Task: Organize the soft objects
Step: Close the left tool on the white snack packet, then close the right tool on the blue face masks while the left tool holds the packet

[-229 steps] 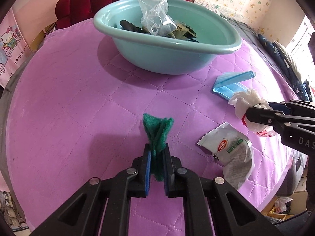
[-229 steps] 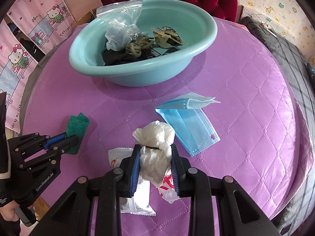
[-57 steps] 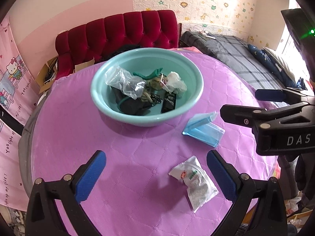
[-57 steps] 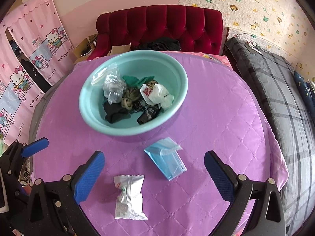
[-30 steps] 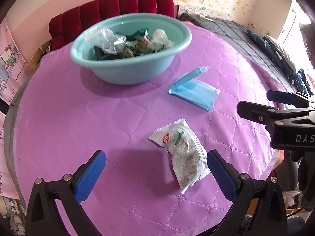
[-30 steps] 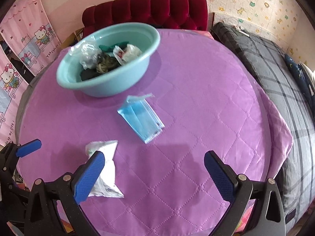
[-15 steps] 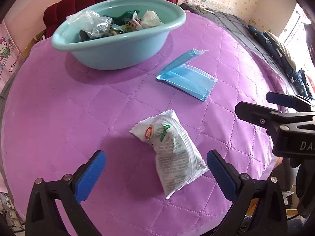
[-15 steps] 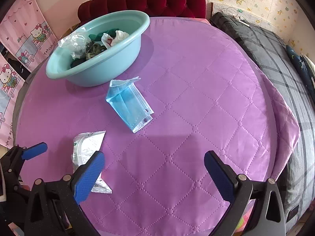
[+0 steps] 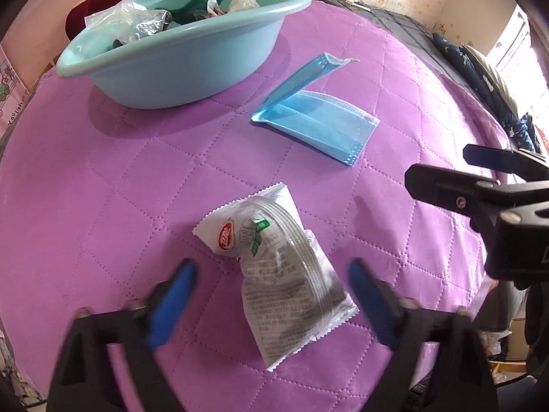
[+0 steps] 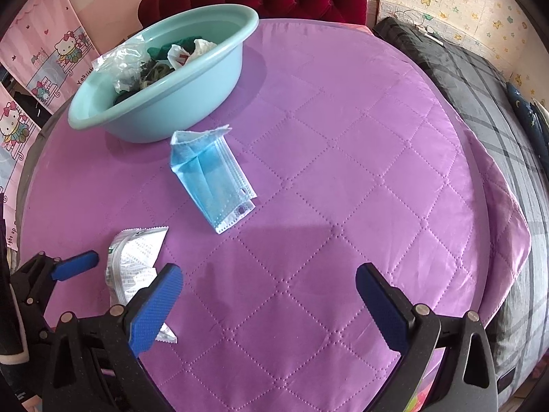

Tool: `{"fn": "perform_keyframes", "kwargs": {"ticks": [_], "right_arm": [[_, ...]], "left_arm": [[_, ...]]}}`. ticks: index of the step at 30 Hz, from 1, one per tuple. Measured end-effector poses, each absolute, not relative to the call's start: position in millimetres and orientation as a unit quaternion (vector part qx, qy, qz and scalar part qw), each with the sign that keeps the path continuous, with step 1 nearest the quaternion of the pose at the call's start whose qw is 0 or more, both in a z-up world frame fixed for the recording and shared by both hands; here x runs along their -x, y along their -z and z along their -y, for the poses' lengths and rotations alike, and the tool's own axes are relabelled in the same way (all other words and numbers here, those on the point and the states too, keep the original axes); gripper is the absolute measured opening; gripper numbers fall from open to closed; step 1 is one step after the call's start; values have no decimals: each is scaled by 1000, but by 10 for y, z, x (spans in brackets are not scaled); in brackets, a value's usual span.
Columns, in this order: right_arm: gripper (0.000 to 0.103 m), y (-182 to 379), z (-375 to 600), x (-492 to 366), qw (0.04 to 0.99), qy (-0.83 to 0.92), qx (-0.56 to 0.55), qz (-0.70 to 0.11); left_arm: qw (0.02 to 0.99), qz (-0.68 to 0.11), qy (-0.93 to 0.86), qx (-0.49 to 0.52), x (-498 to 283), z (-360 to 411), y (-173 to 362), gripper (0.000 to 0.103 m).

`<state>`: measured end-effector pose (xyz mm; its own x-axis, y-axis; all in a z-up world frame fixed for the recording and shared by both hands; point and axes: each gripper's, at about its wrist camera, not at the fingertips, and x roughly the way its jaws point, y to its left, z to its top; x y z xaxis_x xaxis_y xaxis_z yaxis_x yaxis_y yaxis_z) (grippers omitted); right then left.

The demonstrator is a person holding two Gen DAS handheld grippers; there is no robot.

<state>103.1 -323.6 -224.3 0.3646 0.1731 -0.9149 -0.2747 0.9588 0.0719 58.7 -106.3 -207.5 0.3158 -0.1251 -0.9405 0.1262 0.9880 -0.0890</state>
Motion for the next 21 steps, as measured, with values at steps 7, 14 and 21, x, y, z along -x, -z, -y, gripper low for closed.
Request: {"fn": "perform_keyframes", "kwargs": {"ticks": [7, 14, 21], "right_arm": [[103, 2265, 3171, -1097, 821, -146, 54, -550], [103, 2266, 3023, -1204, 817, -162, 58, -550], [103, 2277, 2857, -1360, 813, -179, 73, -549]], "left_arm": [[809, -577, 109, 33, -583, 1023, 2046, 44], [817, -567, 102, 33, -570, 844, 1941, 40], [823, -561, 77, 30, -570, 699, 1847, 40]]}}
